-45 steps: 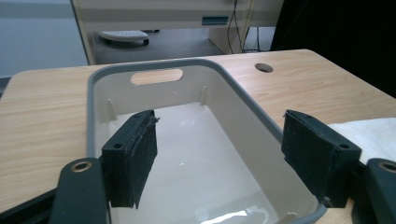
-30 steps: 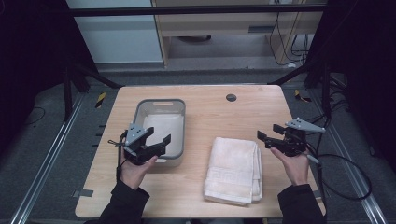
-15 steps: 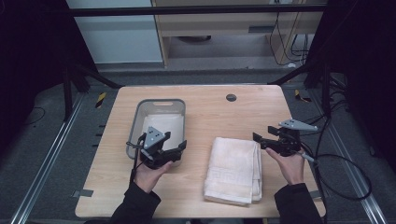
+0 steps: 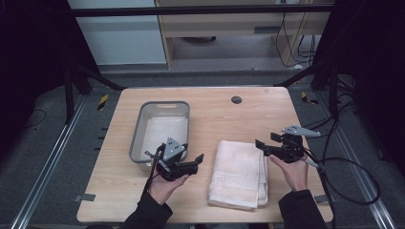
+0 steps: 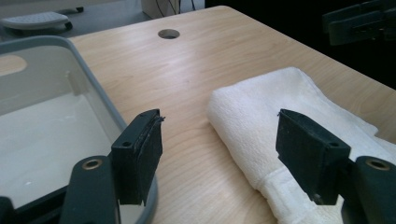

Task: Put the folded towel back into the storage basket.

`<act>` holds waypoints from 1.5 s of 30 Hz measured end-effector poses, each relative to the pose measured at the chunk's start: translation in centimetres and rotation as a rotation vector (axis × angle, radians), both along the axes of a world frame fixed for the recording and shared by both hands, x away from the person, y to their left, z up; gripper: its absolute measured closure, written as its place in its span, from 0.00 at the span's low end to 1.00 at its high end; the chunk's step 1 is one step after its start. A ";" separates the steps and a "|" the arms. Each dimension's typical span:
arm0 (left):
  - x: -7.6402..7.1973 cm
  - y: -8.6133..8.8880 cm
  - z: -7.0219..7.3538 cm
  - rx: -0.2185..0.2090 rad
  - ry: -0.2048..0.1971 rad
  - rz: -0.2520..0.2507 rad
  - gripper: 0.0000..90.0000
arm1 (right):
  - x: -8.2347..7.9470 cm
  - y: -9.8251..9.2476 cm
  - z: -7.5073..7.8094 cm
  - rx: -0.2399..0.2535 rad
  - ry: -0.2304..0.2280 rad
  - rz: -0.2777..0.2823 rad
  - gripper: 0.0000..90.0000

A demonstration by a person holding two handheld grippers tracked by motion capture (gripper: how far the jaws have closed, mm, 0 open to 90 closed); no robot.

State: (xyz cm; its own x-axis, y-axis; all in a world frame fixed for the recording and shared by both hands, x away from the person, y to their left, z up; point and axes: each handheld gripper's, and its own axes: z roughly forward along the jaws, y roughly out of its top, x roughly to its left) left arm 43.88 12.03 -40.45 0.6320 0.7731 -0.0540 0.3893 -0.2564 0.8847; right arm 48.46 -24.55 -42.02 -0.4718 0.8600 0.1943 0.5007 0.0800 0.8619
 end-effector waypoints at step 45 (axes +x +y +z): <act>-0.2 -5.6 -8.0 0.163 0.187 -0.084 0.34 | 0.0 -0.1 -6.2 -0.087 0.175 -0.020 0.22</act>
State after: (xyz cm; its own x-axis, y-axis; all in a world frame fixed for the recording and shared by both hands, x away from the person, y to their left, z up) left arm 43.71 6.43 -48.43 0.6852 0.7262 -0.0552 0.5134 -0.4278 0.7439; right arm 48.50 -24.62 -48.26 -0.4205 0.8859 0.1961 0.6443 0.1393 0.7520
